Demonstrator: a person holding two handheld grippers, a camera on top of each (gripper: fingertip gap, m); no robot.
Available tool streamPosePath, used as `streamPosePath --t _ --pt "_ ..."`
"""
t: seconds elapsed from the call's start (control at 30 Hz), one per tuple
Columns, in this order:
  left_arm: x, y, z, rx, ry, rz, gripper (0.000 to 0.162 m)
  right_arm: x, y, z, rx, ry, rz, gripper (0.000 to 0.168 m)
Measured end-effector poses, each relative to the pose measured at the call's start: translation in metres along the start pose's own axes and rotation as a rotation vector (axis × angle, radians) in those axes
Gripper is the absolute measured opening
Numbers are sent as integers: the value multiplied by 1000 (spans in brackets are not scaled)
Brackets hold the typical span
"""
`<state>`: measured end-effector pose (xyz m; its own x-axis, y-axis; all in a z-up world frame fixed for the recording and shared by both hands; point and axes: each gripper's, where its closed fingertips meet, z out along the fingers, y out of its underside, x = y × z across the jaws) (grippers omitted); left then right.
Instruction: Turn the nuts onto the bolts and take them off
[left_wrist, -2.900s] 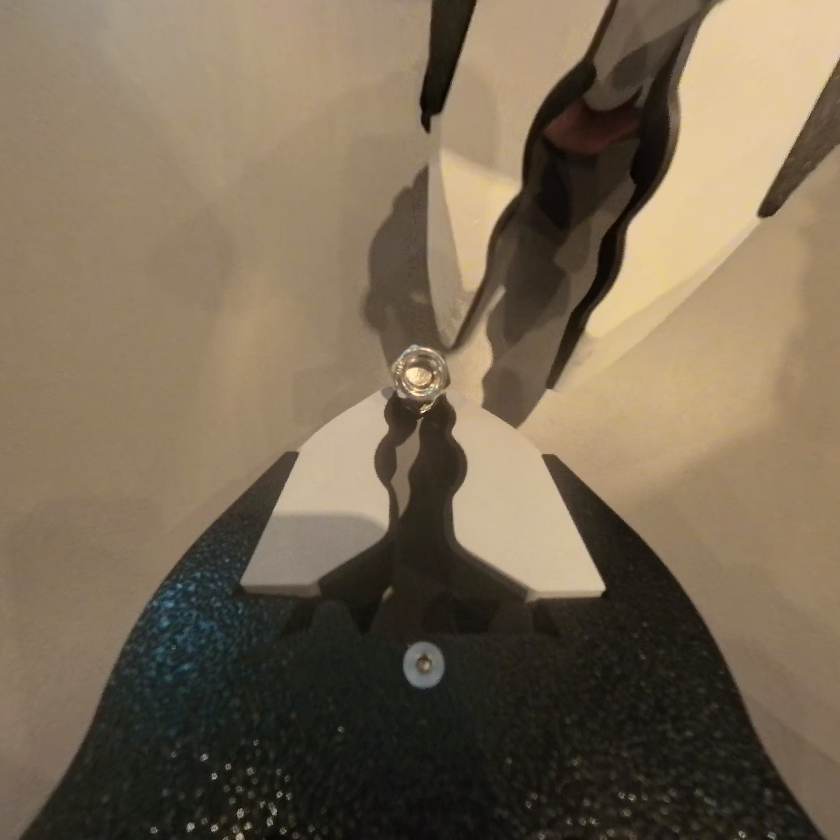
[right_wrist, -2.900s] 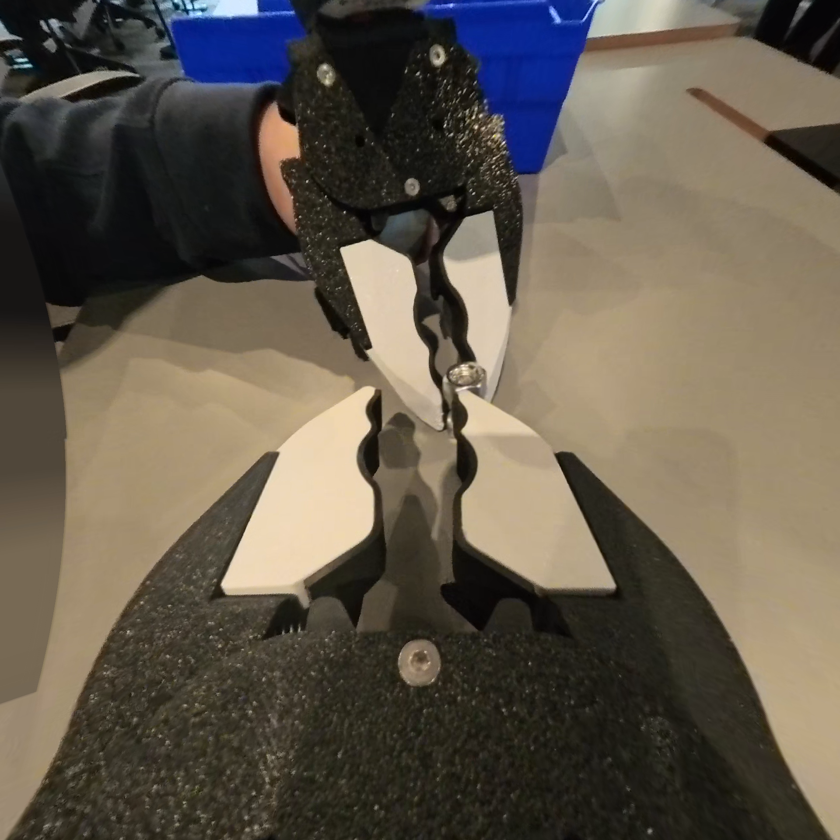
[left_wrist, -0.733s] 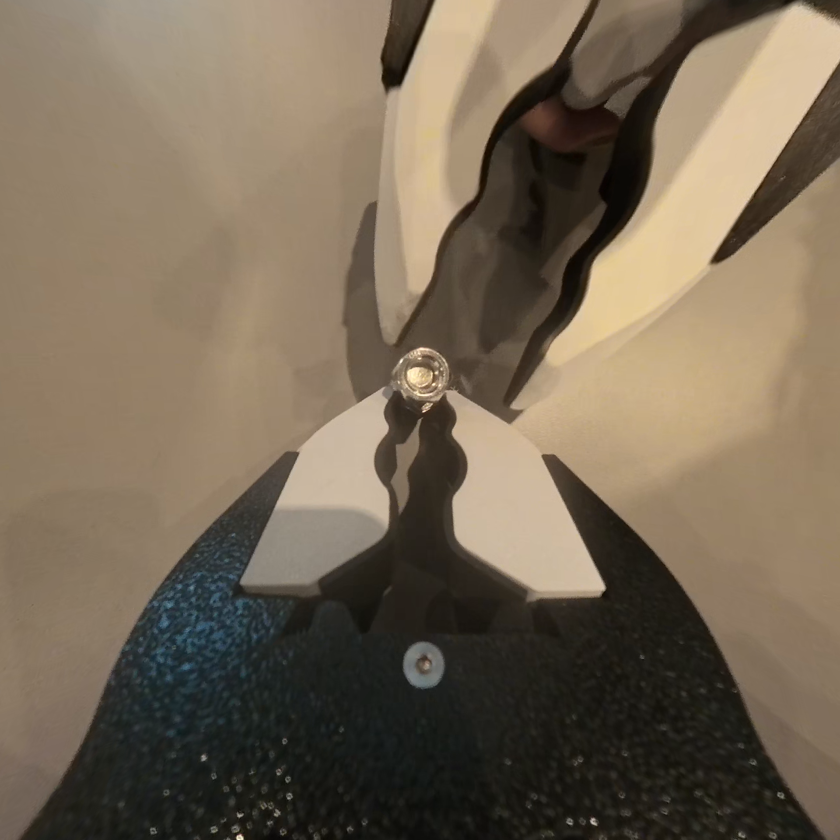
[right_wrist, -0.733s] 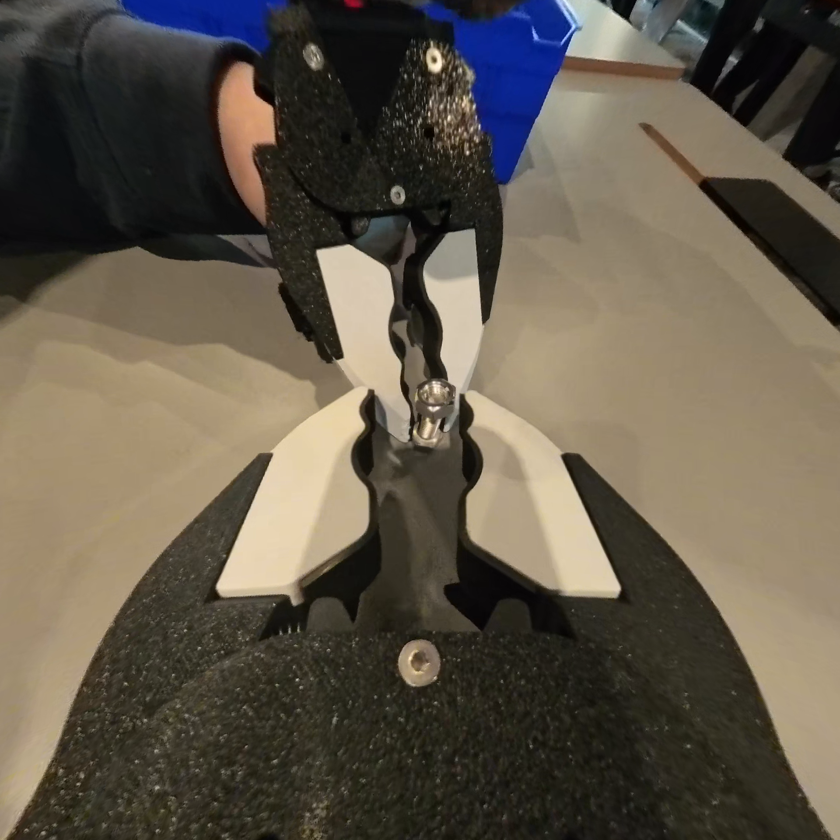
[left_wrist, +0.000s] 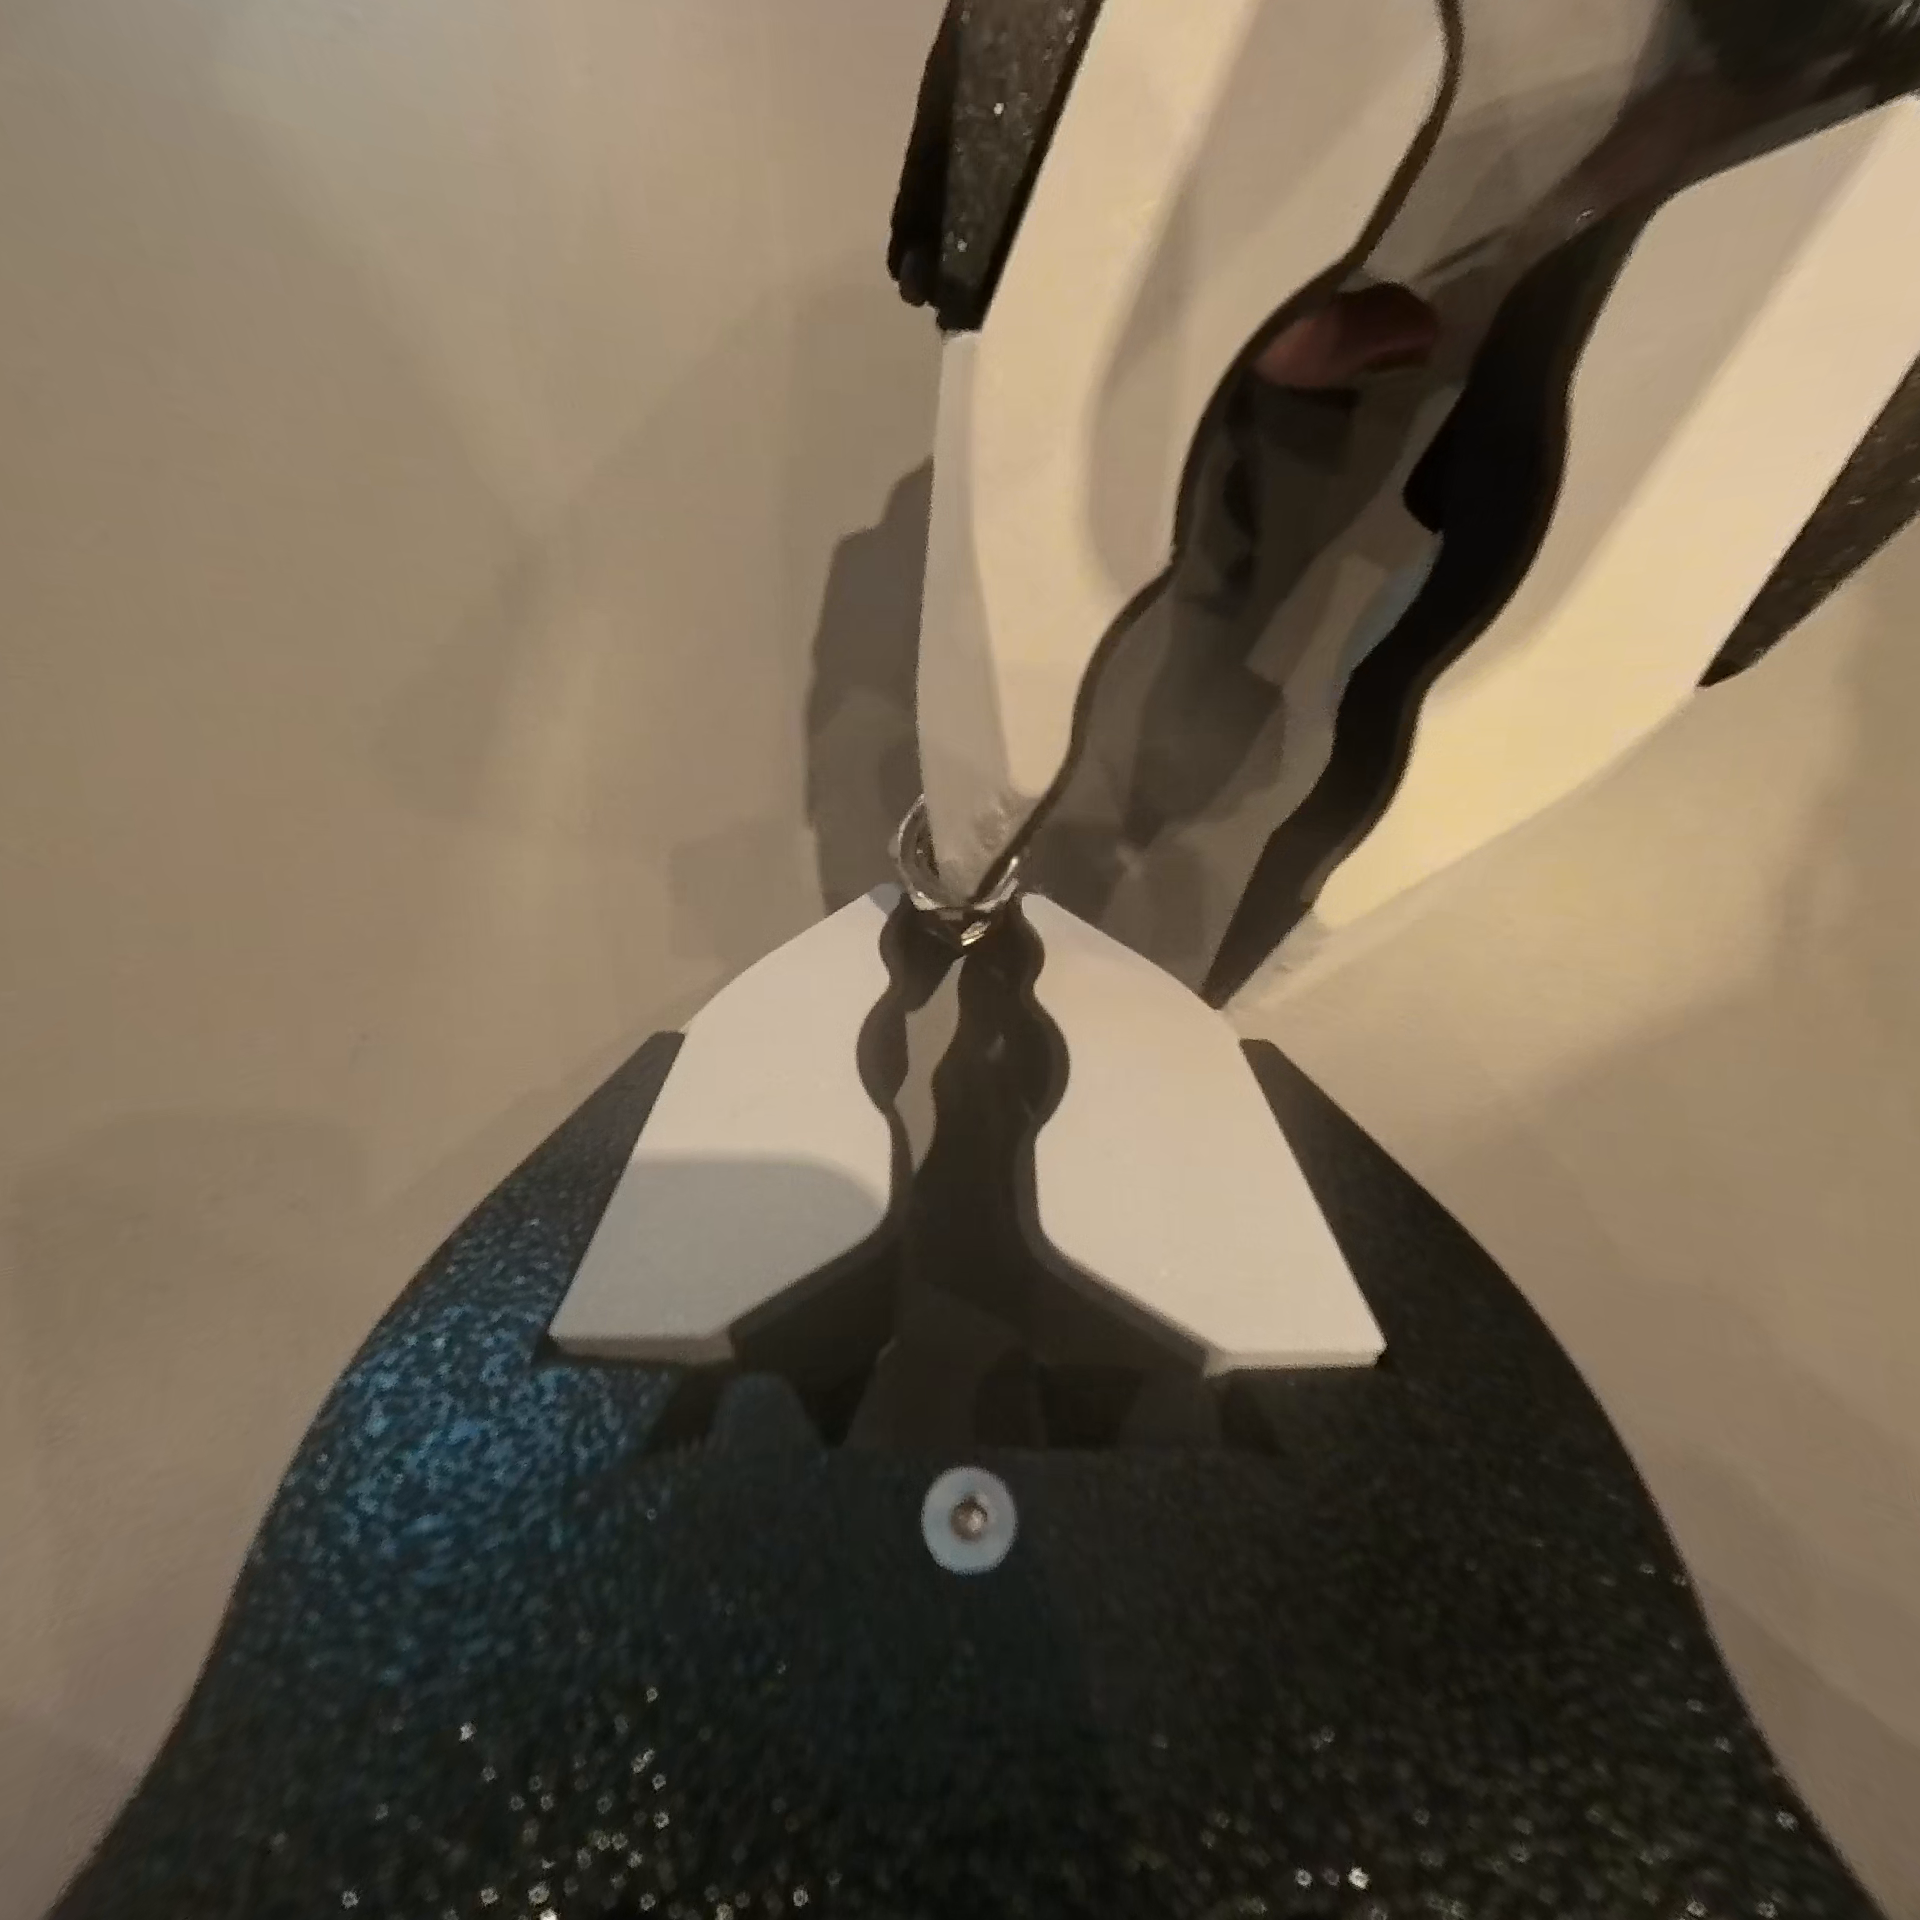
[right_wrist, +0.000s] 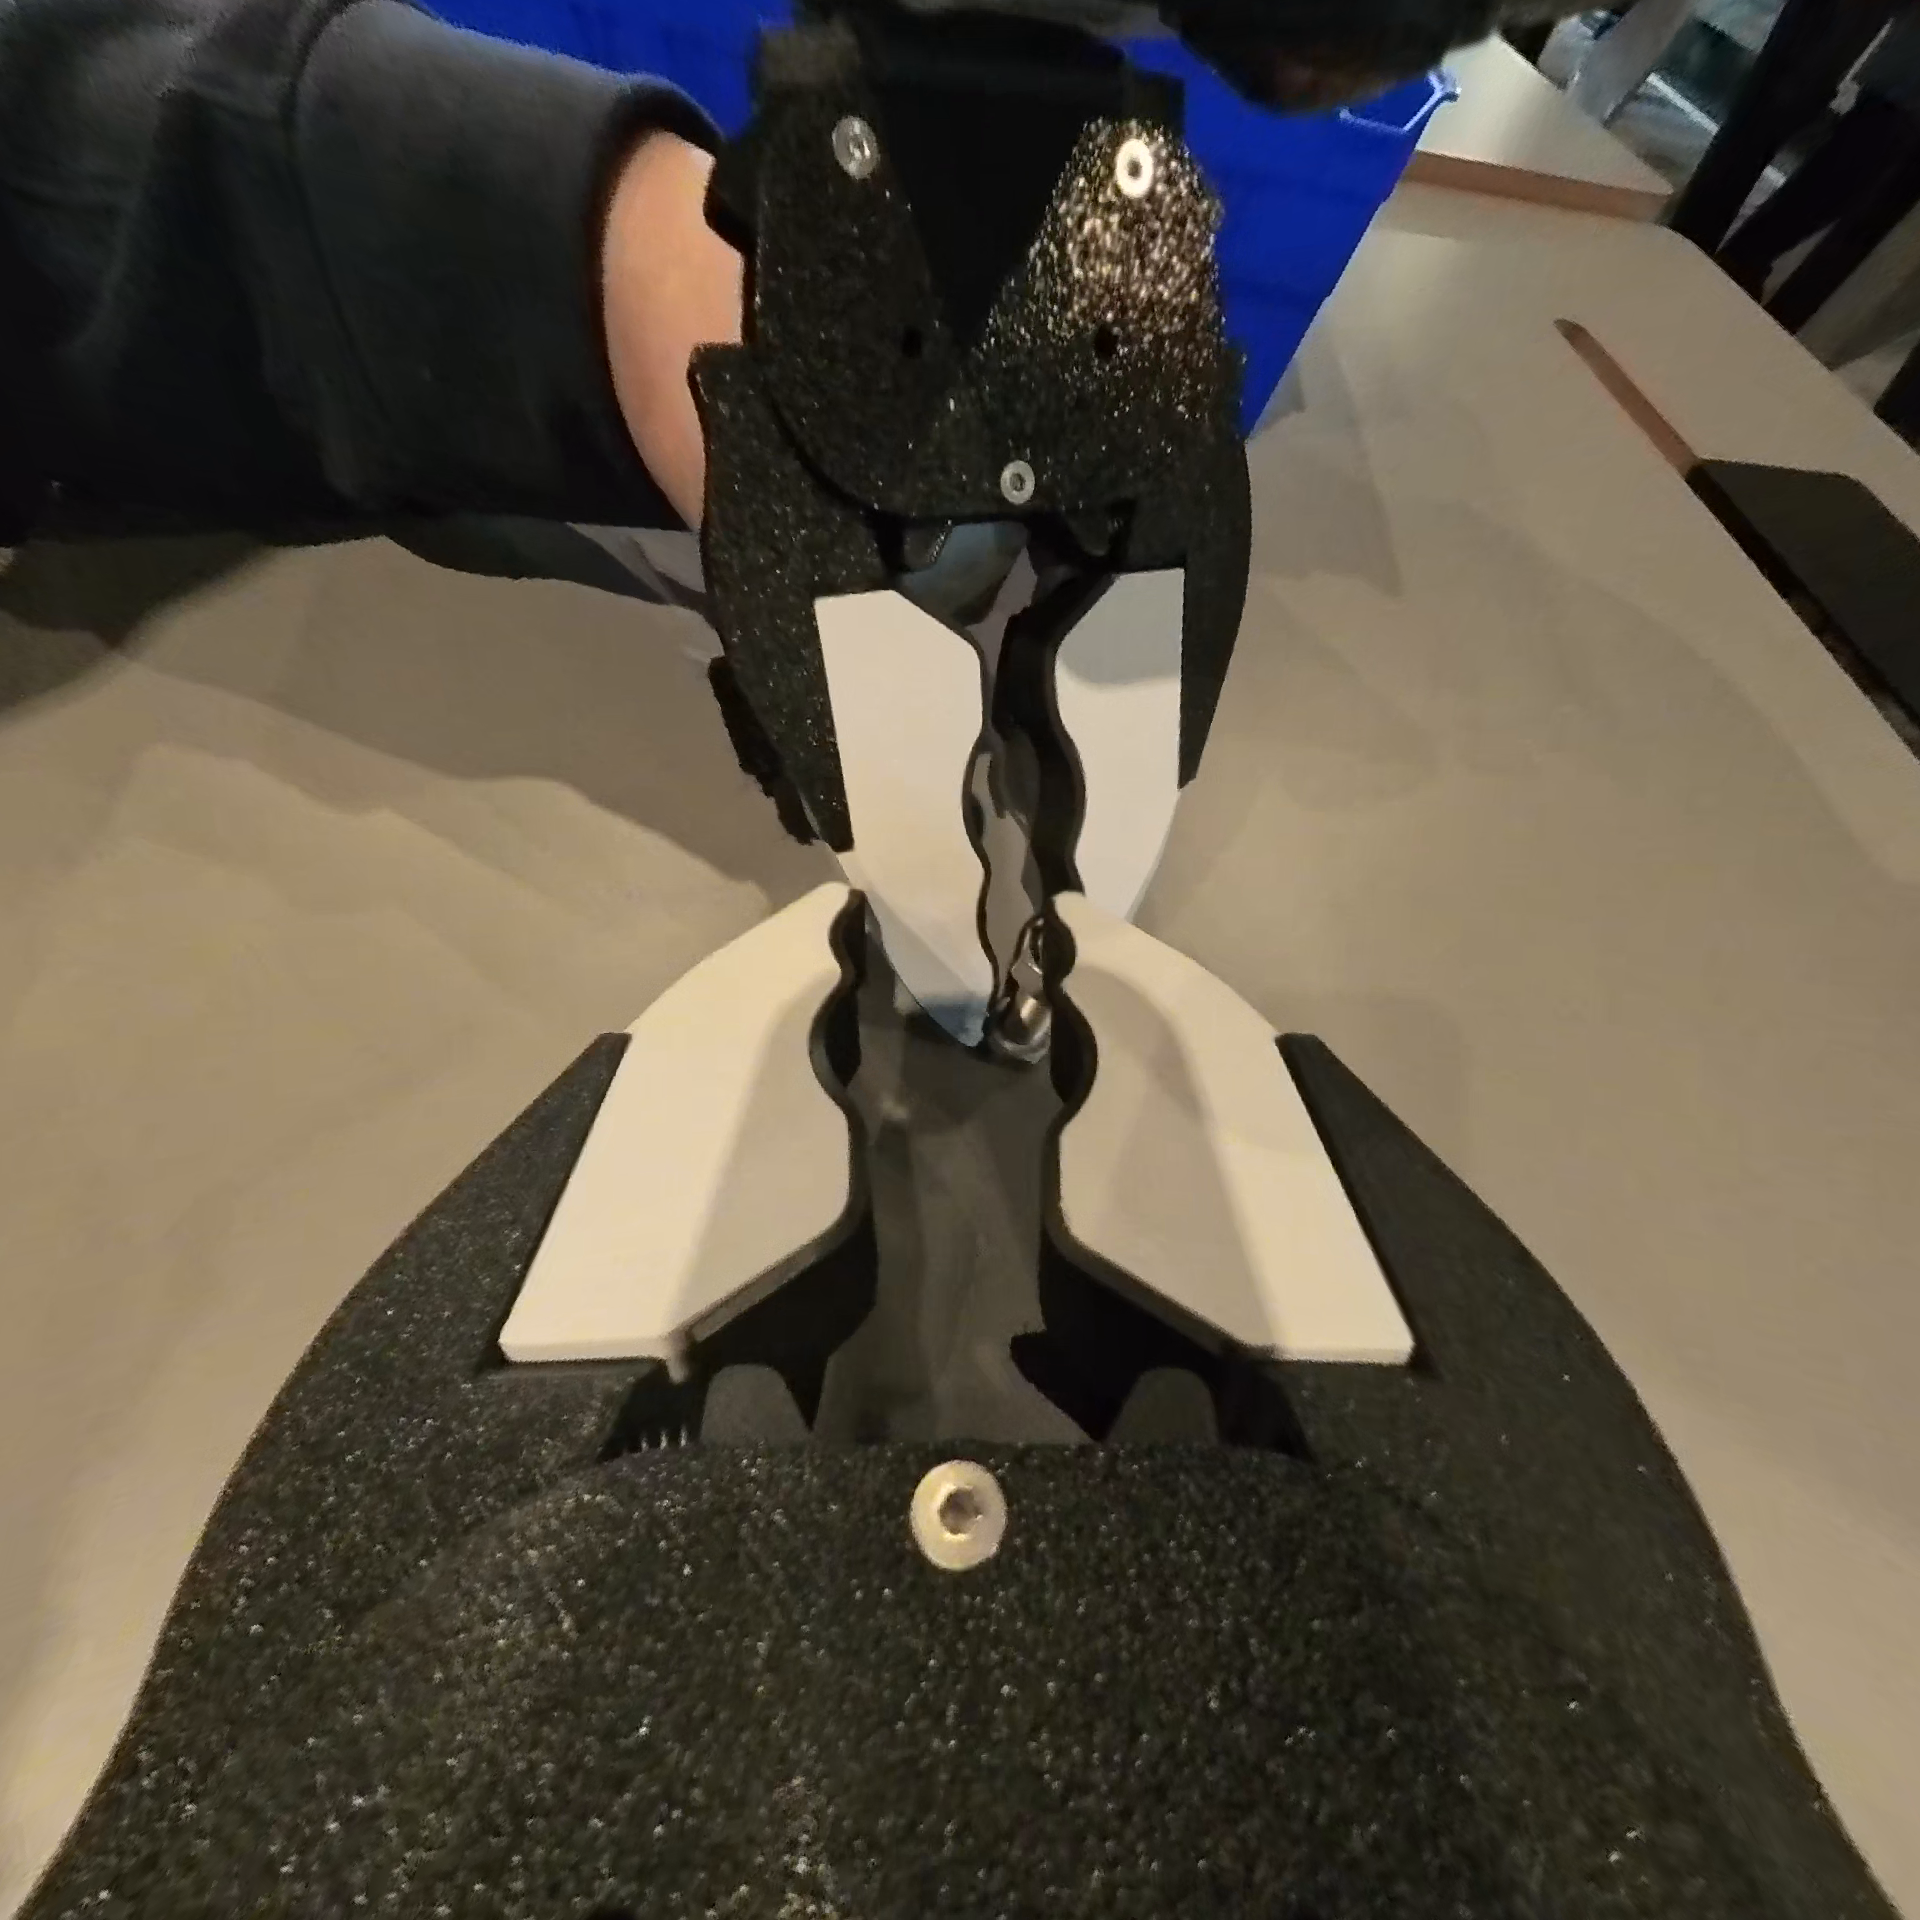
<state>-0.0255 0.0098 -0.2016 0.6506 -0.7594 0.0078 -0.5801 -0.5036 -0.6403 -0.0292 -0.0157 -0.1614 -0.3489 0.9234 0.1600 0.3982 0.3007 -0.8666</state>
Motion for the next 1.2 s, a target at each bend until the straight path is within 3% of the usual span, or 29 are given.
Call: streamPosePath --t 0.77,0.93,1.2 --pt "0 0 0 7 4 -8 15 13 12 -7 -23 40 96 33" --pt "-1 0 0 7 4 -8 15 7 -7 -12 68 9 61 30" --pt "-1 0 0 11 8 -15 15 2 3 0 -15 -19 58 33"
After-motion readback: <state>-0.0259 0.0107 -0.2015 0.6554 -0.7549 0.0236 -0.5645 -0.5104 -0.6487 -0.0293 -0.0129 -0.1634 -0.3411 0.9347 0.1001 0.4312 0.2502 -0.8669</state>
